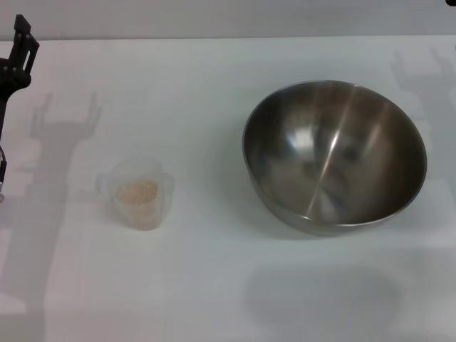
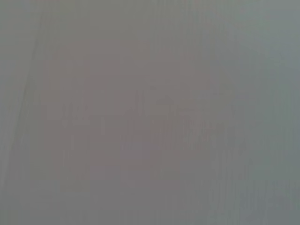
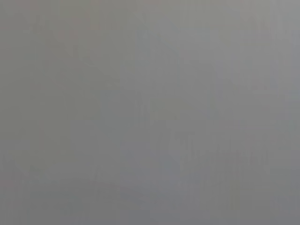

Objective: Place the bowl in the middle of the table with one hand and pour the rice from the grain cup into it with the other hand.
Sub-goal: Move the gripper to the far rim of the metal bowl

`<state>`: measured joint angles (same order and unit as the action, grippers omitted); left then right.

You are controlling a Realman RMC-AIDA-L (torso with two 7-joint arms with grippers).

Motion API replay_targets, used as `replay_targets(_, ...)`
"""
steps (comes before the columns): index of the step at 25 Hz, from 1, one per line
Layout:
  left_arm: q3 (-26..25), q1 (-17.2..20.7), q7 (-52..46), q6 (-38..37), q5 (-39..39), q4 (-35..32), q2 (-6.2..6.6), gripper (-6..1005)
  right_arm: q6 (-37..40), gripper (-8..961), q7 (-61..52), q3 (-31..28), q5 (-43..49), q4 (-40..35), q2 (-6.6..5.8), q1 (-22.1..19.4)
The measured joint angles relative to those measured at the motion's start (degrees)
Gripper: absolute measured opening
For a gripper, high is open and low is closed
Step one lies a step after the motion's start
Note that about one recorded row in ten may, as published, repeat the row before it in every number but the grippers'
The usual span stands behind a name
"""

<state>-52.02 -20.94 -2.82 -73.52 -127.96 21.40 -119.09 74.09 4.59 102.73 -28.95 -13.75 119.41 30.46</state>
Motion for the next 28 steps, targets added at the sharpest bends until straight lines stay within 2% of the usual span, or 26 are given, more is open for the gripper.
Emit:
replay_targets(8, 0.47, 0.11, 0.00, -0.05, -0.01, 0.06, 0.00, 813, 2.60, 686, 9.67, 0.61, 0.04, -0.05, 0.12, -0.21)
replay_targets(11, 0.76, 0.14, 0.00, -0.05, -0.01, 0.13, 0.00, 813, -0.50, 686, 8.47, 0.68, 0.04, -1.46, -0.06, 0.24)
replay_targets(13, 0.78, 0.13, 0.00, -0.06, 0.02, 0.16, 0.00, 813, -7.11, 686, 6.33, 1.02, 0.12, -4.75, -0.38, 0.59)
replay_targets(14, 0.79, 0.07, 0.00, -0.06, 0.01, 0.16, 0.00, 813, -13.52, 686, 5.82, 1.14, 0.18, -9.15, -0.50, 0.14)
replay_targets(15, 0.79, 0.07, 0.00, -0.06, 0.01, 0.16, 0.00, 813, -13.52, 686, 5.82, 1.14, 0.18, -9.15, -0.50, 0.14)
replay_targets(16, 0.78, 0.01, 0.00, -0.06, -0.01, 0.16, 0.00, 813, -21.75, 687, 5.80, 1.03, 1.02, -15.81, -0.57, -1.35)
replay_targets(17, 0.78, 0.01, 0.00, -0.05, 0.00, 0.15, 0.00, 813, -25.82, 687, 5.75, 0.78, 2.00, -19.57, -0.59, -2.30)
replay_targets(18, 0.78, 0.01, 0.00, -0.05, 0.00, 0.15, 0.00, 813, -25.82, 687, 5.75, 0.78, 2.00, -19.57, -0.59, -2.30)
replay_targets(19, 0.78, 0.07, 0.00, -0.05, 0.02, 0.16, 0.00, 813, -29.59, 687, 5.66, 0.60, 3.00, -22.78, -0.58, -3.11)
replay_targets(20, 0.78, 0.12, 0.00, -0.05, 0.08, 0.15, 0.00, 813, -39.22, 687, 5.43, 0.22, 5.05, -30.36, -0.45, -5.00)
replay_targets(22, 0.78, 0.26, 0.00, -0.05, 0.26, 0.14, 0.00, 813, -47.98, 687, 5.45, 0.12, 6.21, -36.82, -0.25, -6.20)
replay_targets(23, 0.78, 0.26, 0.00, -0.05, 0.26, 0.14, 0.00, 813, -47.98, 687, 5.45, 0.12, 6.21, -36.82, -0.25, -6.20)
replay_targets(24, 0.78, 0.39, 0.00, -0.06, 0.31, 0.13, 0.00, 813, -57.66, 687, 5.45, -0.13, 6.61, -43.21, -0.07, -7.37)
replay_targets(25, 0.78, 0.39, 0.00, -0.06, 0.31, 0.13, 0.00, 813, -57.66, 687, 5.45, -0.13, 6.61, -43.21, -0.07, -7.37)
replay_targets(26, 0.78, 0.45, 0.00, -0.06, 0.30, 0.14, 0.00, 813, -67.39, 687, 5.44, -1.28, 6.62, -48.96, 0.00, -8.52)
replay_targets(27, 0.77, 0.57, 0.00, -0.07, 0.34, 0.13, 0.00, 813, -67.39, 687, 5.44, -1.28, 6.62, -48.96, 0.00, -8.52)
replay_targets(28, 0.78, 0.59, 0.00, -0.08, 0.30, 0.13, 0.00, 813, -72.74, 687, 5.43, -2.48, 6.61, -52.63, 0.02, -9.27)
